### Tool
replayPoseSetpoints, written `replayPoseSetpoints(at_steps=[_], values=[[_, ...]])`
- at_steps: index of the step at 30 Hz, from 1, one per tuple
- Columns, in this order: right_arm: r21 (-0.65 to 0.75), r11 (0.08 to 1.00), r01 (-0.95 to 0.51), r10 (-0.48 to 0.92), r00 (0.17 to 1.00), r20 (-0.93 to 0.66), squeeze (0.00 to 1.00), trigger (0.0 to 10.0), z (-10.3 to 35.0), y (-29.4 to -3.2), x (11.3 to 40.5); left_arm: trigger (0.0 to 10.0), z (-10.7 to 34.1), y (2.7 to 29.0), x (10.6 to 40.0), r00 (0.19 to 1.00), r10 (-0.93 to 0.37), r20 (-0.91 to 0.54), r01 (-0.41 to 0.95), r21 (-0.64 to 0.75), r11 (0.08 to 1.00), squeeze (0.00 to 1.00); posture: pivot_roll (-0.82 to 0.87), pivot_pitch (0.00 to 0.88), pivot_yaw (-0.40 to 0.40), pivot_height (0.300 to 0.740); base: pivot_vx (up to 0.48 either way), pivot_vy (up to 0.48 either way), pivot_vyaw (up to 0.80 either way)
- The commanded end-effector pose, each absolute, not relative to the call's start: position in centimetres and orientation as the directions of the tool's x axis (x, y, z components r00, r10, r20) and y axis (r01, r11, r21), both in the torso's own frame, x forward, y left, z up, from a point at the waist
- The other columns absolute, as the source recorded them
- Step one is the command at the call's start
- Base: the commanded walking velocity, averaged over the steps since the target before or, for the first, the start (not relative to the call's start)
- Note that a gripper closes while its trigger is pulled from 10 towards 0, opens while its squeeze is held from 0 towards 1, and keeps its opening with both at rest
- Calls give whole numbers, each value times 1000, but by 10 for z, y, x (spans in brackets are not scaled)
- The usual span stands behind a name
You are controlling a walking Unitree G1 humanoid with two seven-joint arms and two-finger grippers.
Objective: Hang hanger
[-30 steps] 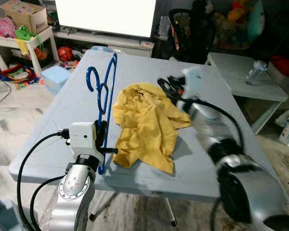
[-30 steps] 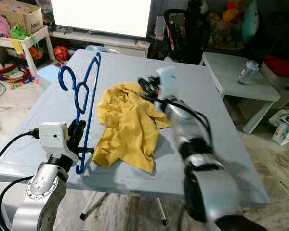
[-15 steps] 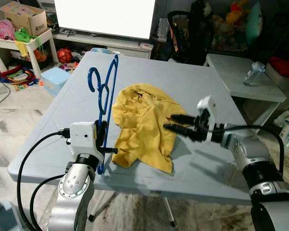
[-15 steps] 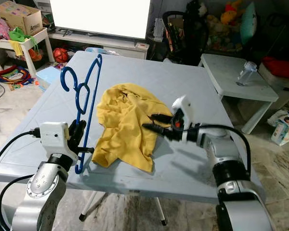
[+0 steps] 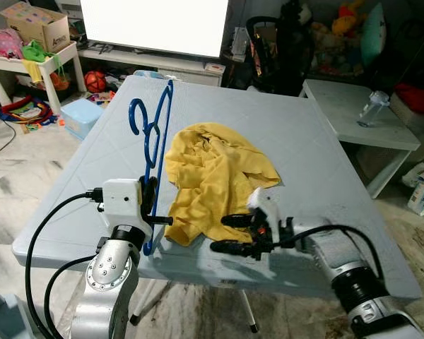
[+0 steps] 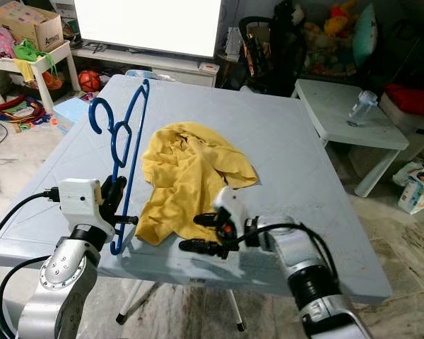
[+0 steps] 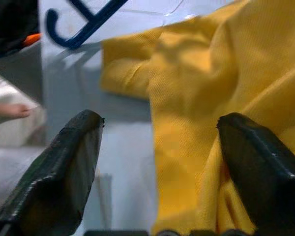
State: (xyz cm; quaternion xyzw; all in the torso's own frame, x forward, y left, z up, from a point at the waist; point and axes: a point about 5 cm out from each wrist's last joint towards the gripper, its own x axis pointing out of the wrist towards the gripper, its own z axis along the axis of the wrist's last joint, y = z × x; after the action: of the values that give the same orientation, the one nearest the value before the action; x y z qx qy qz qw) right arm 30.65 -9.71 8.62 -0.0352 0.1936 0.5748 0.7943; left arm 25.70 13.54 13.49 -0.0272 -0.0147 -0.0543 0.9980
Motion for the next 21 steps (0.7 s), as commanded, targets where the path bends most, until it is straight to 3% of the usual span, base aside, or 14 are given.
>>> replayPoseSetpoints(at_steps=[1, 4, 6, 7, 10, 11, 16, 19, 21], values=[[114, 391, -913, 872, 328, -363, 1000, 10000, 89, -94, 314, 10000, 125, 132, 257, 992, -125, -15, 124, -52, 991, 0, 194, 0, -121, 740, 0, 0, 0], [89, 404, -910, 860, 345, -377, 1000, 10000, 87, -88, 315, 10000, 125, 132, 258, 992, -125, -13, 124, -52, 991, 0, 196, 0, -123, 740, 0, 0, 0], [46, 484, -874, 817, 432, -382, 1000, 10000, 88, -79, 324, 10000, 125, 133, 258, 993, -117, -14, 116, -53, 992, 0, 201, 0, -128, 740, 0, 0, 0], [46, 484, -874, 817, 432, -382, 1000, 10000, 88, -79, 324, 10000, 125, 133, 258, 993, -117, -14, 116, -53, 992, 0, 201, 0, -128, 740, 0, 0, 0], [-66, 623, -779, 689, 587, -425, 1000, 10000, 87, -79, 342, 10000, 125, 133, 257, 993, -113, -14, 113, -54, 992, 0, 202, 0, -128, 740, 0, 0, 0], [-66, 623, -779, 689, 587, -425, 1000, 10000, 87, -79, 342, 10000, 125, 133, 257, 993, -113, -14, 113, -54, 992, 0, 202, 0, -128, 740, 0, 0, 0], [-123, 788, -603, 507, 750, -425, 1000, 10000, 92, -82, 360, 10000, 125, 131, 259, 993, -116, -10, 116, -55, 992, 0, 206, 0, -131, 740, 0, 0, 0], [-121, 909, -398, 329, 866, -378, 1000, 10000, 104, -92, 375, 10000, 125, 131, 259, 993, -115, -9, 114, -55, 992, 0, 207, 0, -132, 740, 0, 0, 0], [-102, 953, -285, 236, 911, -339, 631, 10000, 113, -99, 382, 10000, 125, 131, 259, 994, -113, -8, 112, -55, 992, 0, 213, 0, -136, 740, 0, 0, 0]])
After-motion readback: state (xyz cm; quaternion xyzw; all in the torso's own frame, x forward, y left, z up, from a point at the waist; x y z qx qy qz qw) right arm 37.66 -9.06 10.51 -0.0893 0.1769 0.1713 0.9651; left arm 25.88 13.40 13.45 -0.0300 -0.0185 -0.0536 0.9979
